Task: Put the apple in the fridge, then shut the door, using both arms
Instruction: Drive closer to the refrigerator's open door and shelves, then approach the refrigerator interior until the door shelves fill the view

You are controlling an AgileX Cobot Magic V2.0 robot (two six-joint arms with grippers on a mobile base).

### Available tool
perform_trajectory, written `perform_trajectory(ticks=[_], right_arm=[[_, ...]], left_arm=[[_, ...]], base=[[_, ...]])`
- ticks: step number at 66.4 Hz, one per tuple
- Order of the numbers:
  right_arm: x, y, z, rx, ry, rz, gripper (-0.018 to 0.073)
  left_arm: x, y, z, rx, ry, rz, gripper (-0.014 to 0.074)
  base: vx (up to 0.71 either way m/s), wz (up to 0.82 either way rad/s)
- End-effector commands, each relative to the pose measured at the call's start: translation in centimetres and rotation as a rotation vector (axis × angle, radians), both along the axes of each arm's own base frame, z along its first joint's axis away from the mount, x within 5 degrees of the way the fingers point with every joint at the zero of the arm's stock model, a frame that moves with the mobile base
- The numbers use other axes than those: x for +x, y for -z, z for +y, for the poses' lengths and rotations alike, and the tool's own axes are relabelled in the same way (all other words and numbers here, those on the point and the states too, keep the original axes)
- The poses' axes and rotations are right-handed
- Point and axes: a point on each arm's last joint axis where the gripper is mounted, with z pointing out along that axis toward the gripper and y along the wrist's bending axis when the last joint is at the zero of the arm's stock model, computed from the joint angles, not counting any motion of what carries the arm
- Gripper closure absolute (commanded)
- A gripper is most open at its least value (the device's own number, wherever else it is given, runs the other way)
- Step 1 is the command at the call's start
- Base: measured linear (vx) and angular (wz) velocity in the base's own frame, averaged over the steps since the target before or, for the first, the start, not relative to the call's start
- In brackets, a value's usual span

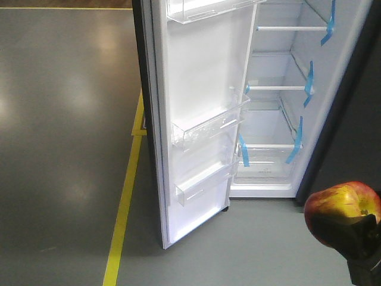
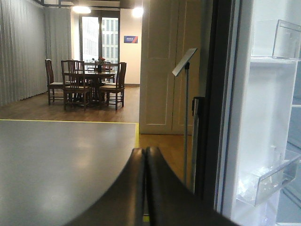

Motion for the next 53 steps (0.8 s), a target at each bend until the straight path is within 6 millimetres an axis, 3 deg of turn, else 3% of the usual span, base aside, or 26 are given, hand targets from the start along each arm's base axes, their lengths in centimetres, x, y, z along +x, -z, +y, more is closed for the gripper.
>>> perform_trajectory(ticks=[1,53], right_arm=[[0.21,-1.50,0.07,0.049,0.009,-0.091,0.0363],[0.21,-1.50,0.07,0.049,0.009,-0.091,0.0363]], left_arm=[[-0.10,0.22,-0.01,-0.007,0.003,-0.059,0.0602],[-0.10,0.22,-0.01,-0.007,0.003,-0.059,0.0602]], base=[[0.08,0.02],[0.10,0.04]])
